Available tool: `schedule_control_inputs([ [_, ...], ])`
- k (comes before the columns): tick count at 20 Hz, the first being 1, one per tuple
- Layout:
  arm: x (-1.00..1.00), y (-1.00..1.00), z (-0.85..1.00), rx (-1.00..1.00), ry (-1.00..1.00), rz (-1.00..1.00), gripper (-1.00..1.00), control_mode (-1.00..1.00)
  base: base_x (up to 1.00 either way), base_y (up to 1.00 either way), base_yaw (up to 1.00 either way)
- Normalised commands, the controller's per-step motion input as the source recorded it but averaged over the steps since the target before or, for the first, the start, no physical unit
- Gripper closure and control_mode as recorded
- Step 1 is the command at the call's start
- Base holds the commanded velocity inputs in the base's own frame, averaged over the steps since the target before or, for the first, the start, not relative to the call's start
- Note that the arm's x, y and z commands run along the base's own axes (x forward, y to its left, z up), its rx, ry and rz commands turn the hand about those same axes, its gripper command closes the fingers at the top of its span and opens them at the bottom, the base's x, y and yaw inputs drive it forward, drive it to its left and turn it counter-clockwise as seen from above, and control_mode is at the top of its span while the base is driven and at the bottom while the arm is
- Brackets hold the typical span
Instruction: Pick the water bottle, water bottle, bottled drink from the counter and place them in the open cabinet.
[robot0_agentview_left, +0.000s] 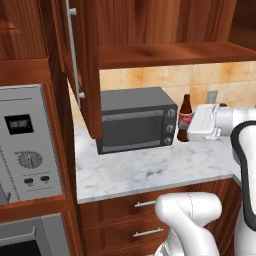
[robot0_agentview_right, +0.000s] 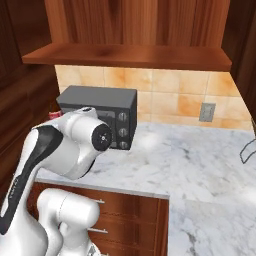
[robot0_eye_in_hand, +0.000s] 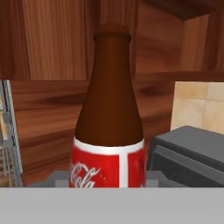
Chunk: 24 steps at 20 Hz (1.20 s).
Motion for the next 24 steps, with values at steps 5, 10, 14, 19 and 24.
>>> schedule_control_inputs([
  [5, -0.14, -0.04, 0.55, 0.0, 0.04, -0.13, 1.0, -1.0, 0.0, 0.0, 0.0],
  [10, -0.13, -0.09, 0.61, 0.0, 0.01, -0.15, 1.0, -1.0, 0.0, 0.0, 0.0],
  [14, -0.09, -0.14, 0.52, 0.0, -0.02, -0.13, 1.0, -1.0, 0.0, 0.0, 0.0],
  [19, 0.09, -0.12, 0.34, 0.0, -0.04, -0.09, 1.0, -1.0, 0.0, 0.0, 0.0],
  [24, 0.24, -0.08, 0.26, 0.0, -0.07, 0.0, 1.0, -1.0, 0.0, 0.0, 0.0],
])
